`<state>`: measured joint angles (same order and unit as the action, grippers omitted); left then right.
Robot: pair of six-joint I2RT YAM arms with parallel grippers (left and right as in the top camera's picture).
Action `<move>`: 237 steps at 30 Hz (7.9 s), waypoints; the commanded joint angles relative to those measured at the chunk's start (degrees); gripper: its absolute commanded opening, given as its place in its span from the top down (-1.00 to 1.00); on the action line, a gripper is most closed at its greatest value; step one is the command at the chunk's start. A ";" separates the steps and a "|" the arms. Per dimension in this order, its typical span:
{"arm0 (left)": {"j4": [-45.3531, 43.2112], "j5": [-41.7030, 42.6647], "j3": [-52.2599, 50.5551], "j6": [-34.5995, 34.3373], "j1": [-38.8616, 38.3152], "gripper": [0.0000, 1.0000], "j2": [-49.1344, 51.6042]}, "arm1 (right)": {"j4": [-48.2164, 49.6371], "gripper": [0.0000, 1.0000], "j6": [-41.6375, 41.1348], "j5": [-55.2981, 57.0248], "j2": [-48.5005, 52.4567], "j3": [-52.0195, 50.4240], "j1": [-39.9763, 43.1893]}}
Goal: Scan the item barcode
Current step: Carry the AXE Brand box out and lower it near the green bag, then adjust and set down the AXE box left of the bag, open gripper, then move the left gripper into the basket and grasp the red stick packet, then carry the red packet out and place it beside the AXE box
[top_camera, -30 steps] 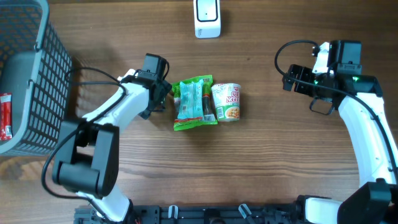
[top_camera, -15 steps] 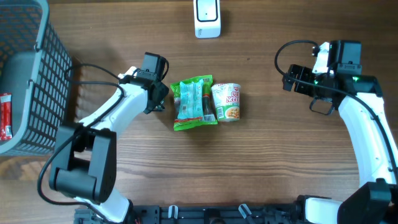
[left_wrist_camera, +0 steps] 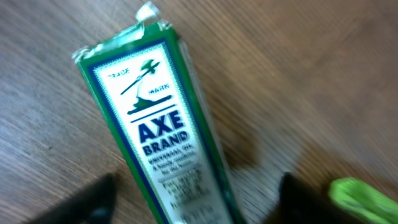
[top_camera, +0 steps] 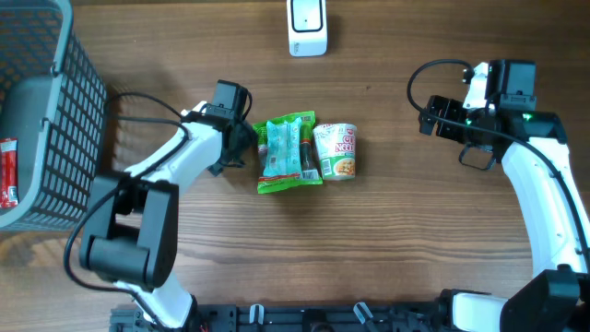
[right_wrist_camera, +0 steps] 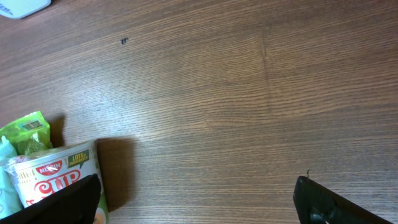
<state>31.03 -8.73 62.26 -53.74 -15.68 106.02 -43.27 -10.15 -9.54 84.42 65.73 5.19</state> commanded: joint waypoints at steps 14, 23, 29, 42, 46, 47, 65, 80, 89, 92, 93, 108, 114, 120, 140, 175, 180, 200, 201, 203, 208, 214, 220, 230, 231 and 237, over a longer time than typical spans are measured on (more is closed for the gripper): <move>0.00 2.86 0.72 0.96 1.57 0.21 -0.74 | 0.15 -0.99 1.05 0.76 0.11 0.55 0.13; -0.22 21.07 0.70 8.20 8.24 0.30 -1.36 | 0.15 -0.99 1.03 0.76 0.11 0.55 0.13; -1.53 35.56 0.70 18.45 10.73 0.18 -1.36 | 0.15 -1.00 1.05 0.76 0.11 0.55 0.13; -2.38 38.60 1.99 19.89 10.82 -0.05 -4.59 | 0.15 -1.00 1.03 0.76 0.11 0.55 0.13; -2.75 29.66 2.16 18.32 10.67 -0.04 -7.89 | 0.15 -0.99 1.03 0.76 0.11 0.55 0.13; -2.71 27.78 2.16 18.29 10.67 -0.01 -8.02 | 0.15 -1.00 1.01 0.74 0.11 0.55 0.13; 2.32 14.40 1.29 17.07 9.94 0.92 -1.62 | 0.15 -1.00 1.03 0.76 0.11 0.55 0.13; -1.75 19.10 -0.11 16.81 11.69 0.92 -3.50 | 0.15 -0.99 1.03 0.76 0.11 0.52 0.13; -2.84 18.27 -0.57 16.81 11.41 0.92 -2.82 | 0.15 -1.00 1.03 0.76 0.11 0.55 0.13; -3.04 18.23 -0.57 16.83 11.41 0.92 -2.73 | 0.15 -0.99 1.03 0.76 0.11 0.55 0.13; -2.99 18.18 -0.57 16.83 11.41 0.92 -2.71 | 0.15 -0.99 1.03 0.76 0.11 0.55 0.13; 0.52 11.65 -3.28 16.87 11.34 0.92 -1.70 | 0.15 -0.99 1.03 0.76 0.11 0.55 0.13; 1.03 11.26 -3.72 16.85 11.37 0.92 -2.14 | 0.15 -1.00 1.01 0.76 0.11 0.55 0.13; 2.25 13.97 -3.10 17.49 11.34 0.92 -9.49 | 0.15 -1.00 1.03 0.76 0.11 0.55 0.13; 25.70 -9.27 39.95 33.64 42.25 -0.81 -21.09 | 0.15 -0.99 1.03 0.76 0.11 0.55 0.13; 22.25 3.58 39.95 68.59 63.23 -0.96 20.63 | 0.15 -1.00 1.03 0.76 0.11 0.55 0.13; 20.33 6.97 39.95 70.90 64.43 -0.95 22.08 | 0.15 -0.99 1.03 0.76 0.11 0.55 0.13; 19.23 19.32 39.10 65.05 64.94 -0.31 23.43 | 0.13 -0.99 1.03 0.76 0.11 0.52 0.13; 18.97 19.17 39.10 63.93 64.94 -0.30 23.43 | 0.20 -0.99 1.05 0.76 0.11 0.55 0.13; 18.29 19.17 39.04 62.40 64.92 -0.24 23.47 | 0.17 -0.99 1.03 0.76 0.11 0.55 0.13; 17.81 19.19 38.88 62.25 64.92 0.49 23.80 | 0.17 -0.99 1.03 0.76 0.11 0.55 0.13; 17.84 19.23 38.88 61.75 64.92 0.85 23.85 | 0.17 -1.00 1.05 0.76 0.11 0.55 0.13; 18.16 19.43 38.91 60.70 63.63 0.92 23.58 | 0.17 -1.00 1.03 0.74 0.11 0.55 0.13; 18.01 15.72 43.63 58.14 57.66 0.92 8.17 | 0.17 -1.00 1.05 0.76 0.11 0.55 0.13; 17.94 15.02 44.17 57.29 57.09 0.92 5.57 | 0.17 -0.99 1.03 0.76 0.11 0.52 0.13; 18.12 14.91 44.72 46.10 53.22 0.92 -11.89 | 0.17 -1.00 1.05 0.76 0.11 0.55 0.13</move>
<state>47.90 7.14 104.97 1.93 39.55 105.82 -43.29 -10.13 -9.34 84.42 65.73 5.19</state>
